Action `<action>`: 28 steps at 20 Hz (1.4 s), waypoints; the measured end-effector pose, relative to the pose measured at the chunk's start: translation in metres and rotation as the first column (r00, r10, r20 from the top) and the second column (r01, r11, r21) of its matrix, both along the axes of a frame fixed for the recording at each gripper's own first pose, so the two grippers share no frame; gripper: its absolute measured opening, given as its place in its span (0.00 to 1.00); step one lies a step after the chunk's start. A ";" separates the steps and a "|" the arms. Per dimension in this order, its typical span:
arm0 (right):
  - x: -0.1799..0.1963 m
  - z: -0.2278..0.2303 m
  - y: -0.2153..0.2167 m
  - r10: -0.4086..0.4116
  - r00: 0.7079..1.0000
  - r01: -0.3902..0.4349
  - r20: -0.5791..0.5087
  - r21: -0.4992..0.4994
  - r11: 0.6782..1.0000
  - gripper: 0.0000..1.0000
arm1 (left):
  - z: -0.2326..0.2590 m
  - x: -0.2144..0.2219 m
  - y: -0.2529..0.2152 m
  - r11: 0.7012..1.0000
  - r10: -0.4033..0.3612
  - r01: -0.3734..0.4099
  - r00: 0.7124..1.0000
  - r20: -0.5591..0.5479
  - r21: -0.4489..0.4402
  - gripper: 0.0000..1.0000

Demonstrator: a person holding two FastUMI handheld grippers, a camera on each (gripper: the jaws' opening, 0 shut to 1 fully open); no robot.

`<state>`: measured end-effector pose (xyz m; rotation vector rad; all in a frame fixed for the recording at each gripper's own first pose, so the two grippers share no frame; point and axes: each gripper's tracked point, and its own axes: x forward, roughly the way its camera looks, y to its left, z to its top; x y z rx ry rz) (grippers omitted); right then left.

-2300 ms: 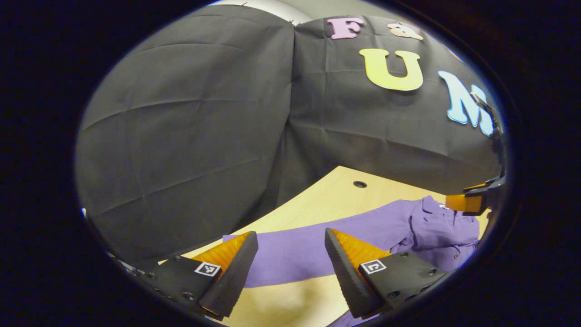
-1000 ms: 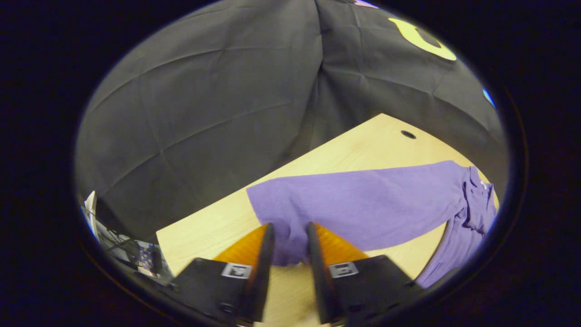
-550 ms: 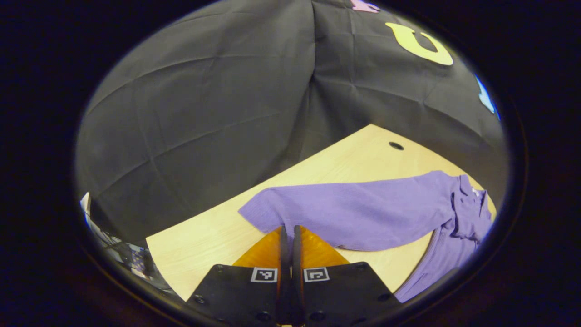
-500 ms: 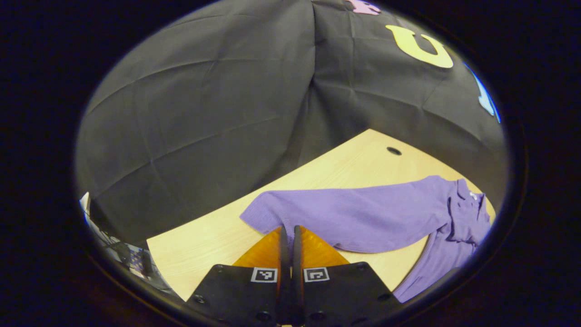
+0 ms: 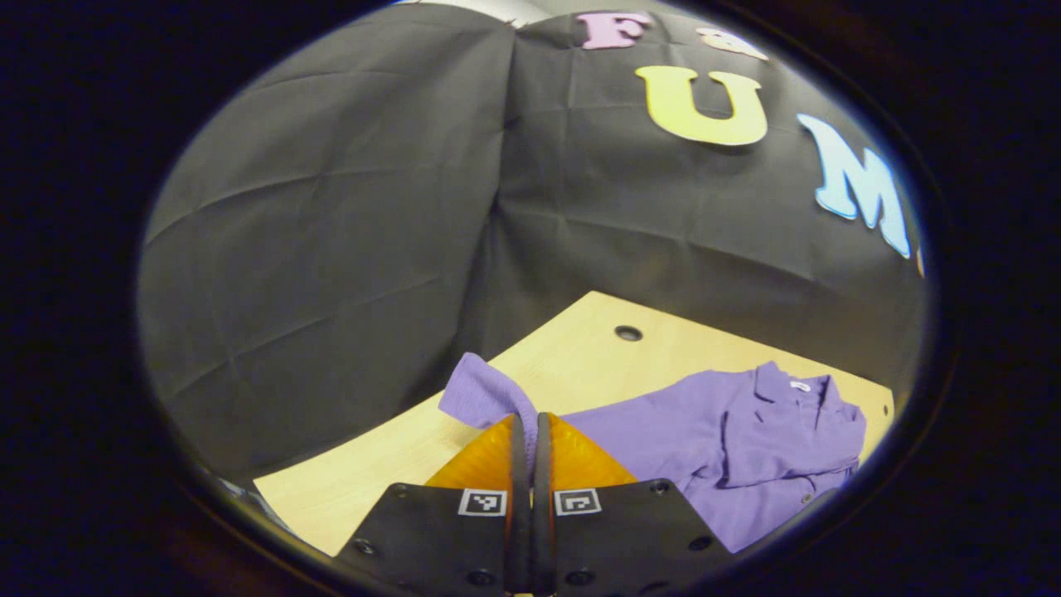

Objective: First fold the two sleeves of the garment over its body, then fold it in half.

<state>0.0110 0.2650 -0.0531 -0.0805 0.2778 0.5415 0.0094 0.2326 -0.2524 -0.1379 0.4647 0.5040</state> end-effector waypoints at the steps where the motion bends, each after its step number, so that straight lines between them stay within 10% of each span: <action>1: 0.001 -0.001 -0.006 -0.011 1.000 0.011 -0.002 0.001 1.000 0.94 | 0.005 0.009 -0.013 1.000 -0.028 0.028 1.000 0.006 0.001 0.07; 12: 0.014 -0.021 -0.079 -0.121 0.993 0.121 -0.007 -0.004 0.993 0.94 | 0.021 0.081 -0.179 0.957 -0.286 0.288 0.957 0.054 -0.027 0.07; 28: 0.026 -0.054 -0.178 -0.139 0.990 0.138 -0.021 -0.045 0.989 0.94 | -0.002 0.138 -0.451 0.784 -0.621 0.621 0.784 0.017 -0.016 0.07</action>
